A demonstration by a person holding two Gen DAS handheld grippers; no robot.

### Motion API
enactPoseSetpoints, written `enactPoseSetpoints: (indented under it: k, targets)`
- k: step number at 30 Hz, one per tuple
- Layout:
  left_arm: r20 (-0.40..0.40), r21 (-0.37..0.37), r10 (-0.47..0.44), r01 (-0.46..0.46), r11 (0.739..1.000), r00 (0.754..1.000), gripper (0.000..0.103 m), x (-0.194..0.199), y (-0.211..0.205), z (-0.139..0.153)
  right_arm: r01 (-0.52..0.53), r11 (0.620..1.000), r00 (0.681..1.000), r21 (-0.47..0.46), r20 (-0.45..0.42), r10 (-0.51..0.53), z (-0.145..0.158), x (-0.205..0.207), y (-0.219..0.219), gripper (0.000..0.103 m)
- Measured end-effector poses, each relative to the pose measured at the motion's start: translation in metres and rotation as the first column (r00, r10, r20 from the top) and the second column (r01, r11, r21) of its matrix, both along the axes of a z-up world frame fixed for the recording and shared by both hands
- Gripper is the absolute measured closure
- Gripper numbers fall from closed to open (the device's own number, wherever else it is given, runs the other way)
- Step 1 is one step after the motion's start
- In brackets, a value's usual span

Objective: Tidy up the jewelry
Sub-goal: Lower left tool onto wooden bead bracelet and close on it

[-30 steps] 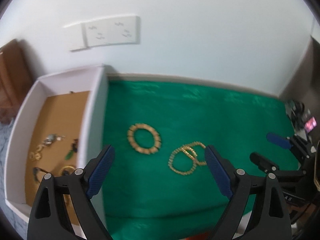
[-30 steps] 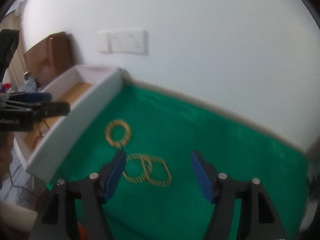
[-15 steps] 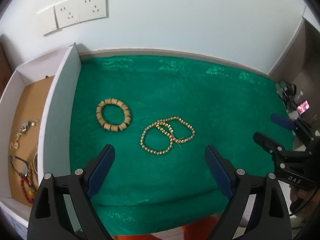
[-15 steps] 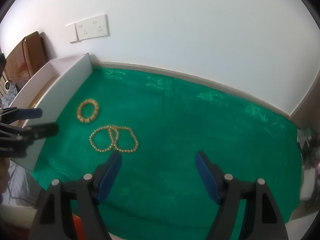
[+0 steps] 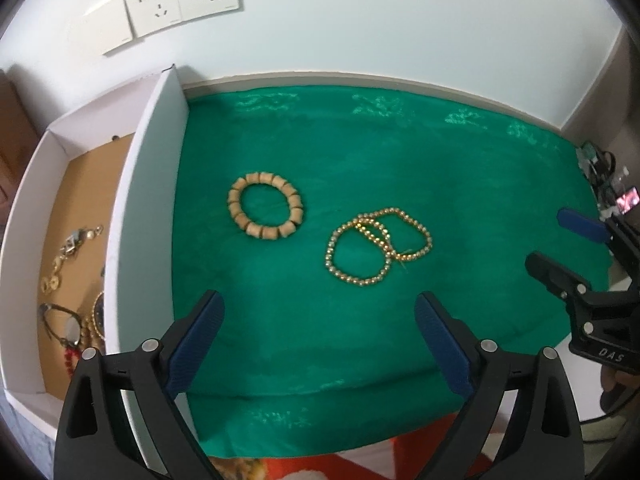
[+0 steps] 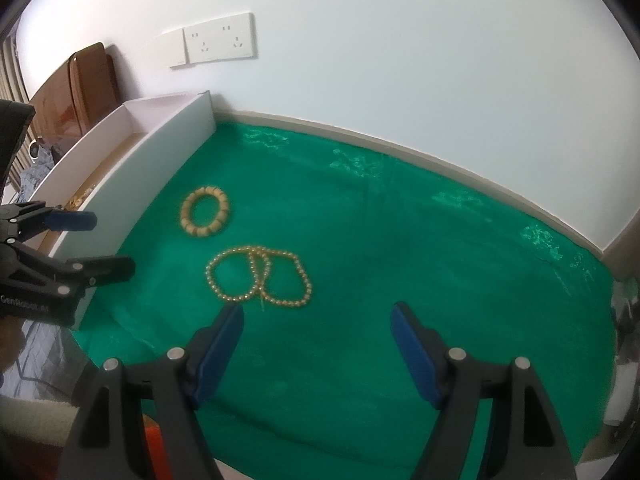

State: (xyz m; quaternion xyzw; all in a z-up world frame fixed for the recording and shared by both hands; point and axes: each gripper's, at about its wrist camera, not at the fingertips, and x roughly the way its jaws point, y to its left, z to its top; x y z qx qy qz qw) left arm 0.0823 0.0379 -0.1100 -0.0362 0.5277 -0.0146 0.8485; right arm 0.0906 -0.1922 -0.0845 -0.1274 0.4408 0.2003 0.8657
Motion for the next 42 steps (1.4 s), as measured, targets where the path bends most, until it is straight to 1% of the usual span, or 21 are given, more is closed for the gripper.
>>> enactPoseSetpoints:
  k: [6,9,13,18,21,23,26,27,29,31,33,35,39,42]
  targets:
    - [-0.02,-0.014,0.026,-0.026,1.0,0.999,0.006,0.004,0.007,-0.004,-0.007,1.0,1.0,0.005,-0.027,0.008,-0.006,-0.001,0.004,0.026]
    - [-0.048,-0.047,0.027,-0.029,0.998,0.998,0.006,0.006,0.007,-0.008,-0.007,1.0,1.0,0.007,-0.028,0.007,-0.007,0.0,0.003,0.026]
    - [-0.05,-0.078,0.017,-0.021,0.997,0.999,0.006,0.007,0.007,-0.01,0.002,1.0,1.0,0.01,-0.02,-0.002,-0.005,0.001,0.0,0.026]
    - [-0.06,-0.099,0.021,-0.027,0.995,0.998,0.006,0.012,0.013,-0.015,0.035,0.999,0.999,0.014,-0.018,-0.034,-0.006,0.005,-0.012,0.026]
    - [-0.071,-0.11,0.041,-0.049,0.993,0.997,0.006,0.018,0.021,-0.02,0.075,0.997,0.996,0.018,-0.044,-0.074,-0.013,0.011,-0.023,0.026]
    - [-0.077,-0.1,0.055,-0.062,0.993,0.996,0.006,0.025,0.026,-0.025,0.099,0.995,0.992,0.019,-0.075,-0.097,-0.02,0.015,-0.029,0.026]
    - [-0.077,-0.078,0.077,-0.083,0.994,0.994,0.007,0.042,0.031,-0.035,0.11,0.994,0.989,0.024,-0.099,-0.107,-0.026,0.019,-0.029,0.026]
    - [-0.076,-0.071,0.08,-0.085,0.994,0.994,0.008,0.048,0.032,-0.038,0.105,0.994,0.99,0.024,-0.102,-0.102,-0.028,0.019,-0.028,0.026]
    - [-0.077,-0.046,0.092,-0.095,0.994,0.993,0.015,0.065,0.033,-0.044,0.094,0.995,0.99,0.024,-0.105,-0.091,-0.03,0.018,-0.025,0.026]
    - [-0.082,-0.047,0.074,-0.078,0.996,0.994,0.015,0.086,0.029,-0.053,0.084,0.996,0.99,0.022,-0.112,-0.081,-0.032,0.017,-0.021,0.026]
    - [-0.101,-0.016,0.077,-0.078,0.997,0.992,0.02,0.11,0.022,-0.066,0.079,0.997,0.99,0.024,-0.117,-0.076,-0.034,0.017,-0.02,0.026]
    - [-0.129,-0.005,0.075,-0.076,0.997,0.989,0.025,0.129,0.018,-0.08,0.077,0.997,0.99,0.025,-0.12,-0.073,-0.034,0.016,-0.019,0.026]
    - [-0.172,0.084,0.118,-0.104,0.991,0.978,0.025,0.155,0.015,-0.109,0.082,0.996,0.99,0.014,-0.114,-0.08,-0.034,0.014,-0.023,0.026]
    - [-0.194,0.1,0.131,-0.113,0.989,0.972,0.025,0.162,0.015,-0.122,0.098,0.995,0.988,0.012,-0.117,-0.096,-0.033,0.015,-0.03,0.026]
